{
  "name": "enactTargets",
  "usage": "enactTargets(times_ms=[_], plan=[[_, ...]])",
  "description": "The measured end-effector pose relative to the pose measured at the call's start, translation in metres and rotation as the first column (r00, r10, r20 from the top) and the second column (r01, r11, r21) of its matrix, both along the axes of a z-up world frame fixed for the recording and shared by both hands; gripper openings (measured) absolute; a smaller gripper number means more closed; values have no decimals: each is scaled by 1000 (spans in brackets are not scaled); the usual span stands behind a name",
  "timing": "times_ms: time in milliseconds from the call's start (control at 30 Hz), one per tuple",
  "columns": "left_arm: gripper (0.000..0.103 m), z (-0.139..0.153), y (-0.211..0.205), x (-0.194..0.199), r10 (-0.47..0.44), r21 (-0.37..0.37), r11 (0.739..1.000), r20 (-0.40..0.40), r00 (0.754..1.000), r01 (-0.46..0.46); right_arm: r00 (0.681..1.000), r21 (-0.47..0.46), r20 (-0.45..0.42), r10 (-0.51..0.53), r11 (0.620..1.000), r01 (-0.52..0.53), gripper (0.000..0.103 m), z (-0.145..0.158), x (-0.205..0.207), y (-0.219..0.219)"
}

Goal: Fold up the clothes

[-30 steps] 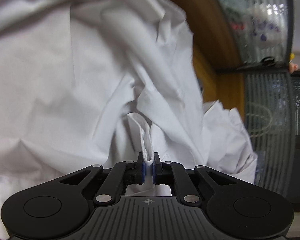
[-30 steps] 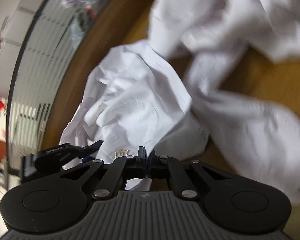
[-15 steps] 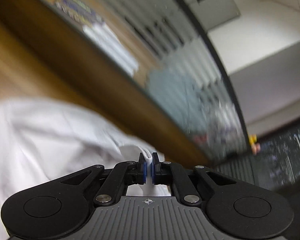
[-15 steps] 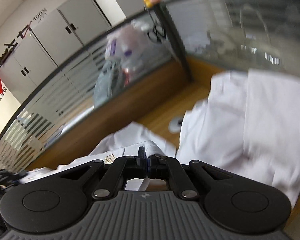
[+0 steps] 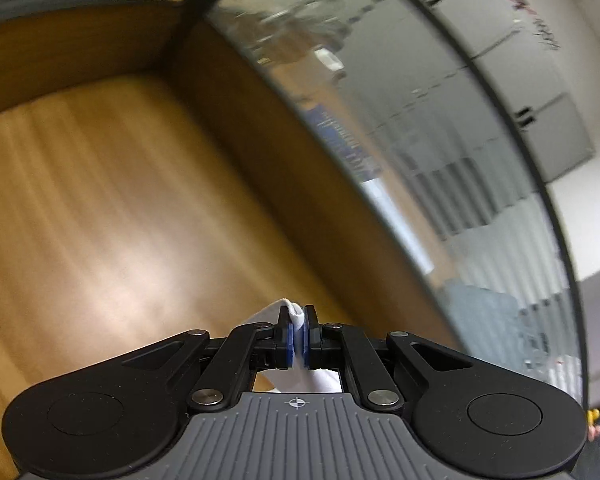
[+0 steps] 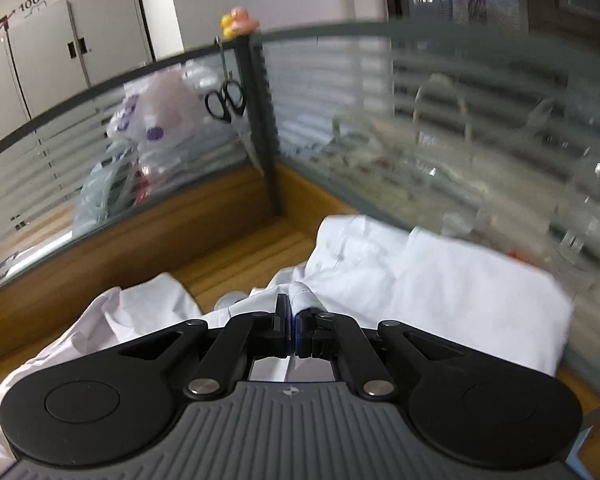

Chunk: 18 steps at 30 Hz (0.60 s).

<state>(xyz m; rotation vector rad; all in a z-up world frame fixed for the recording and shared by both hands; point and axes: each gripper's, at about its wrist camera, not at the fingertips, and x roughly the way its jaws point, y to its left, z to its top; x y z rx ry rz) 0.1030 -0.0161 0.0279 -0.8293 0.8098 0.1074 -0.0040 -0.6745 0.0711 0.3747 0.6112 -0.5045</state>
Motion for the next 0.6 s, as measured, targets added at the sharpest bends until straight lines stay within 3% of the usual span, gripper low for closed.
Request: enactTargets(times_ms=[100,200,267,300,333,467,533,600], plan=[[7,-15,2,-2,10,-3,1000,-42,999,-10,998,-58,-48,40,997,-43,2,-5,12,8],[13,-26,3,0,-18,-18,1000,-90,996,17,993,-36,-71,94,995,-97,3,-7,17,10],[36,-29,2,-1,-46,-34,999,-109,993,42,990,-6,-81,118,993,-119,9,-7,16,8],[52,-30,2,-1,-59,-43,998,-118,991,55,988,8,-85,127,992,-127,22,-6,14,8],[56,-29,0,0,-73,-43,997,-114,991,69,988,23,-85,130,991,-129,37,-6,12,8],[65,-16,-23,3,-224,1,975,-59,973,224,986,93,-82,146,986,-139,44,-7,-4,11],[70,-5,-45,3,-318,61,946,-22,948,319,986,124,-79,149,983,-138,63,-9,-16,14],[75,4,-69,8,-413,113,905,5,911,410,986,138,-72,150,981,-139,68,-13,-27,21]])
